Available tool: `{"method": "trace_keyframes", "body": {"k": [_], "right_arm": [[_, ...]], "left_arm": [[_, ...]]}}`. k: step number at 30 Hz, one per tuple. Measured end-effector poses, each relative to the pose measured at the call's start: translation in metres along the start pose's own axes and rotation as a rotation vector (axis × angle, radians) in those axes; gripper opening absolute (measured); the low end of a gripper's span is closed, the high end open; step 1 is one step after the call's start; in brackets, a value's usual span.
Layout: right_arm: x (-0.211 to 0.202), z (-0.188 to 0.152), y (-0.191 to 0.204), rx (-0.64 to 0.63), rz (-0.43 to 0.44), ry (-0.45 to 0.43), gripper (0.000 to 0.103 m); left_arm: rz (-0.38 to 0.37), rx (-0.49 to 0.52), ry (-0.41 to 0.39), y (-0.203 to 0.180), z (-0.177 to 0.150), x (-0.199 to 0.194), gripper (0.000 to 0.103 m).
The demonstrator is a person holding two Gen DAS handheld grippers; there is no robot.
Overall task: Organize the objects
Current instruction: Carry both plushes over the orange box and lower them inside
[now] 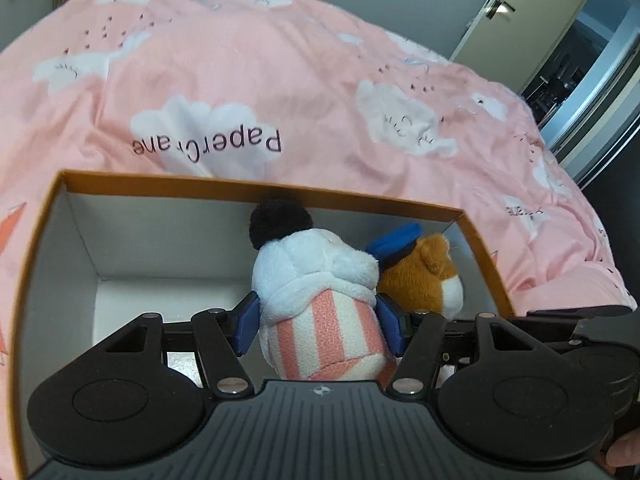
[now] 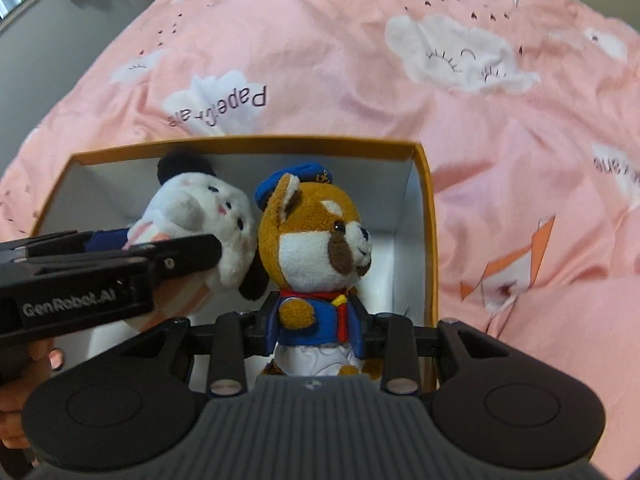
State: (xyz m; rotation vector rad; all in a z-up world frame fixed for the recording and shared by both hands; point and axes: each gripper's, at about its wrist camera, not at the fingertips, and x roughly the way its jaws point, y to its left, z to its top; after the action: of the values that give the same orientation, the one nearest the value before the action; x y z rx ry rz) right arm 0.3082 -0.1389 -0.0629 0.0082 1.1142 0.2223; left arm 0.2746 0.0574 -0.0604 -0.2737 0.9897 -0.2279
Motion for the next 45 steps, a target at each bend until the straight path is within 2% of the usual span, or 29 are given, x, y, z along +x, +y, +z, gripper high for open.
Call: {"method": "trace_keyframes", "body": {"k": [5, 9, 11, 13, 16, 20, 23, 25, 29, 30, 32, 33, 36, 38, 45], "right_arm": [[0.014, 0.008, 0.012, -0.106, -0.089, 0.044, 0.037], [0.024, 0.011, 0.016, -0.191, -0.128, 0.079, 0.037], [0.025, 0.01, 0.018, -0.219, -0.129, 0.083, 0.038], [0.025, 0.01, 0.019, -0.243, -0.117, 0.084, 0.043], [0.024, 0.01, 0.019, -0.279, -0.096, 0.092, 0.045], [0.015, 0.01, 0.017, -0.317, -0.066, 0.087, 0.046], [0.005, 0.007, 0.015, -0.375, -0.039, 0.086, 0.045], [-0.001, 0.003, 0.016, -0.418, -0.019, 0.082, 0.045], [-0.007, -0.004, 0.021, -0.52, 0.022, 0.089, 0.043], [-0.007, -0.006, 0.023, -0.544, 0.027, 0.091, 0.043], [-0.003, -0.01, 0.029, -0.601, 0.021, 0.087, 0.042], [0.001, -0.011, 0.031, -0.629, 0.012, 0.087, 0.038], [0.013, -0.012, 0.035, -0.677, -0.019, 0.095, 0.023], [0.02, -0.011, 0.034, -0.67, -0.033, 0.101, 0.017], [0.023, -0.004, 0.016, -0.497, -0.037, 0.077, 0.012]], "left_arm": [[0.009, -0.011, 0.057, 0.006, 0.0, 0.016, 0.071], [0.011, -0.027, 0.155, 0.007, 0.002, 0.029, 0.075], [0.007, -0.023, 0.176, 0.009, 0.003, 0.031, 0.076], [0.013, -0.007, 0.193, 0.009, 0.005, 0.031, 0.077], [0.016, -0.031, 0.238, 0.012, 0.008, 0.029, 0.078], [0.031, 0.006, 0.228, 0.008, 0.011, 0.017, 0.077], [0.034, 0.06, 0.283, 0.004, 0.014, 0.01, 0.072], [0.056, 0.099, 0.318, 0.001, 0.014, 0.007, 0.061], [0.101, 0.162, 0.356, 0.002, 0.007, 0.006, 0.06], [0.101, 0.161, 0.356, 0.005, 0.006, 0.007, 0.06], [0.06, 0.133, 0.337, 0.011, 0.004, 0.009, 0.053], [0.028, 0.101, 0.335, 0.015, 0.004, 0.011, 0.047], [0.007, 0.043, 0.298, 0.018, 0.004, 0.013, 0.041], [0.001, 0.012, 0.278, 0.017, 0.004, 0.016, 0.04], [-0.024, -0.013, 0.225, 0.006, 0.004, 0.025, 0.038]]}}
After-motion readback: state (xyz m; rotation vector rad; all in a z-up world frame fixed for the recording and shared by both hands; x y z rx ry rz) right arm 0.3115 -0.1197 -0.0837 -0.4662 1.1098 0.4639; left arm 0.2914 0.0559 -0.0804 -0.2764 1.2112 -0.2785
